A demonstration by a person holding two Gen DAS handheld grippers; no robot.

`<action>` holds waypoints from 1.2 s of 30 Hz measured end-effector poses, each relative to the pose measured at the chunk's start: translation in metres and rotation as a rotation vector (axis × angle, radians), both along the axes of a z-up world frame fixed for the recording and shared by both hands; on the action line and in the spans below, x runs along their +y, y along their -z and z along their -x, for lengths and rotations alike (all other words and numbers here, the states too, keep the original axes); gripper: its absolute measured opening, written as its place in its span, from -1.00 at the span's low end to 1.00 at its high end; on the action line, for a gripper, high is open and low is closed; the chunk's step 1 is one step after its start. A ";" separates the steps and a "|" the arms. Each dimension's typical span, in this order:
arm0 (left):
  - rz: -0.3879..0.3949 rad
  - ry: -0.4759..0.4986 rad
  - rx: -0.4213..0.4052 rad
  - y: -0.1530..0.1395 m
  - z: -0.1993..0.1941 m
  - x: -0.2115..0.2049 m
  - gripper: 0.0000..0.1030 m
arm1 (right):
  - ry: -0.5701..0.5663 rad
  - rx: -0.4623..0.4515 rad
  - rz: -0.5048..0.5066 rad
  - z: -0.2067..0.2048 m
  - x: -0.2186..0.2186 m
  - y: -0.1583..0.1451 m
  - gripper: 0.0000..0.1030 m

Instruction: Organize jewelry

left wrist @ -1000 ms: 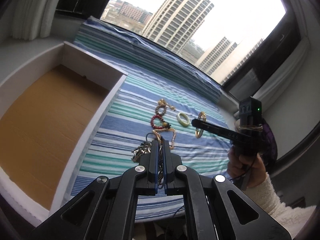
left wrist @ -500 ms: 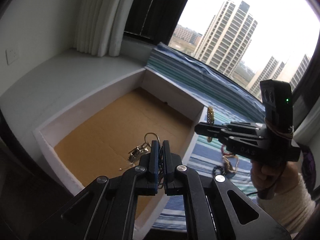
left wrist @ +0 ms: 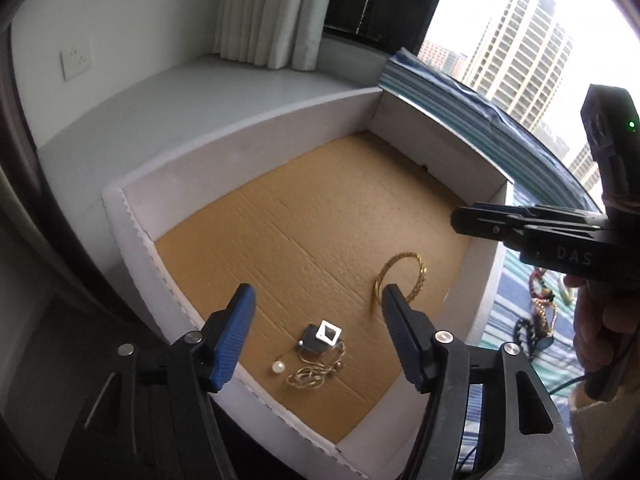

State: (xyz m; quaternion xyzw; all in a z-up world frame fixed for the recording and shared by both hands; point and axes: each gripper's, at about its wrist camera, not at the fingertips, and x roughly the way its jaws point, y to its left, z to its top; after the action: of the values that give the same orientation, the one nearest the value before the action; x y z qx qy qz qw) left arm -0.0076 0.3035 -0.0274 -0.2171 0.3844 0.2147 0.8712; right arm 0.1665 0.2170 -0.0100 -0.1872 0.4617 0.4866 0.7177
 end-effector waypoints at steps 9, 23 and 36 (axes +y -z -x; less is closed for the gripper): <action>-0.129 0.101 -0.111 -0.039 -0.003 -0.063 0.81 | 0.099 -0.156 -0.183 0.036 -0.094 -0.069 0.19; -0.103 0.452 -0.129 -0.017 -0.056 -0.220 0.93 | 0.488 -0.366 -0.148 0.081 -0.324 -0.051 0.50; -0.047 0.623 -0.024 0.003 -0.062 -0.286 0.94 | 0.733 -0.260 0.021 0.107 -0.415 0.031 0.50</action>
State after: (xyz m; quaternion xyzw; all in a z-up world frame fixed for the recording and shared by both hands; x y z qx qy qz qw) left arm 0.0547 0.0173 -0.0306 -0.0714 0.4172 -0.0564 0.9043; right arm 0.0598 -0.1985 -0.0405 -0.0770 0.4081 0.1654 0.8945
